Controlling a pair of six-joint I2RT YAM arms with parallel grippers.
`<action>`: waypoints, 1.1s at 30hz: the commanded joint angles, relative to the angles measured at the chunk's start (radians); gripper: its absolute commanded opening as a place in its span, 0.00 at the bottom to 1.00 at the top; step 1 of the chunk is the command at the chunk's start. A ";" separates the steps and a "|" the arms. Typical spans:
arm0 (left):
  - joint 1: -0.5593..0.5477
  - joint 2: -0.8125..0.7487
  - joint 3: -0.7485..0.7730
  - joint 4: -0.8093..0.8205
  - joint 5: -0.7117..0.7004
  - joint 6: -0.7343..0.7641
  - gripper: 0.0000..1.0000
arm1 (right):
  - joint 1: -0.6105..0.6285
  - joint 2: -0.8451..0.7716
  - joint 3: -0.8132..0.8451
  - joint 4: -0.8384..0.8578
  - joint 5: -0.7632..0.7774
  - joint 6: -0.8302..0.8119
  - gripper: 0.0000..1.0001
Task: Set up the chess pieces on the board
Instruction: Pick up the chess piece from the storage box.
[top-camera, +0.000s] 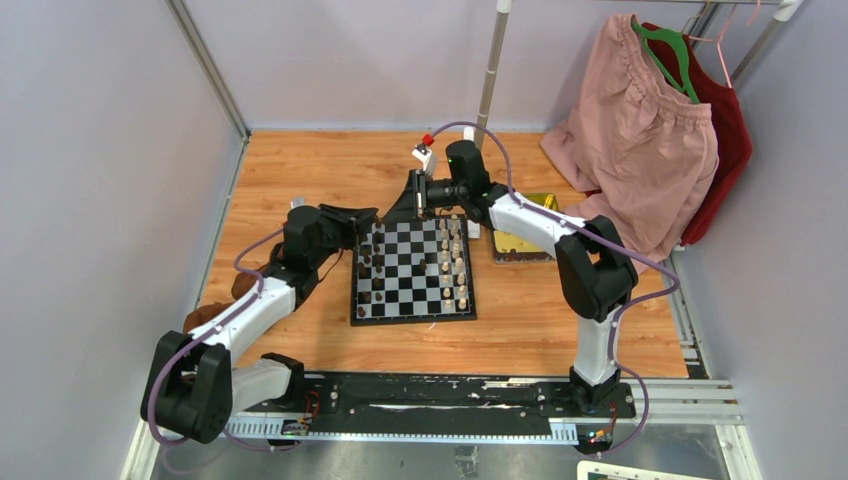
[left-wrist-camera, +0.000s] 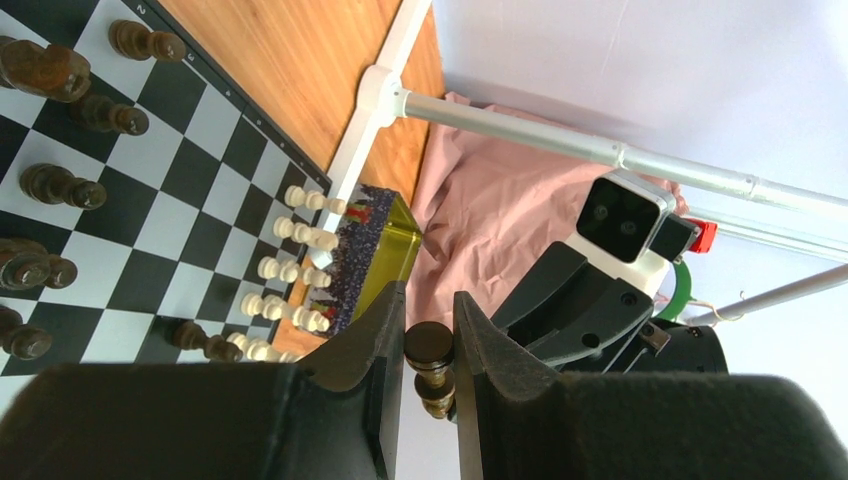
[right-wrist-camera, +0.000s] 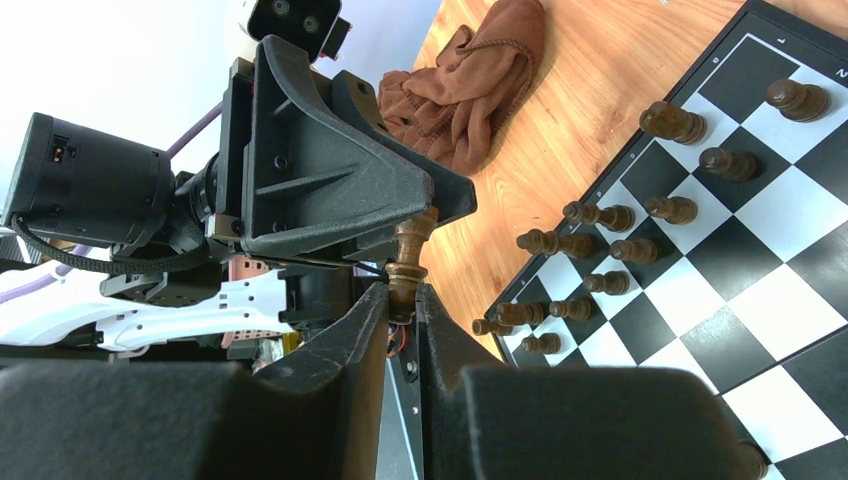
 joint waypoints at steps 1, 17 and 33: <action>0.004 -0.016 -0.011 -0.009 -0.012 0.022 0.00 | 0.021 -0.022 0.040 -0.019 0.011 -0.026 0.21; 0.004 -0.012 0.020 -0.076 -0.039 0.054 0.00 | 0.028 -0.021 0.049 -0.062 0.014 -0.043 0.21; 0.005 -0.021 0.007 -0.076 -0.052 0.043 0.00 | 0.032 -0.079 -0.014 -0.122 0.121 -0.151 0.33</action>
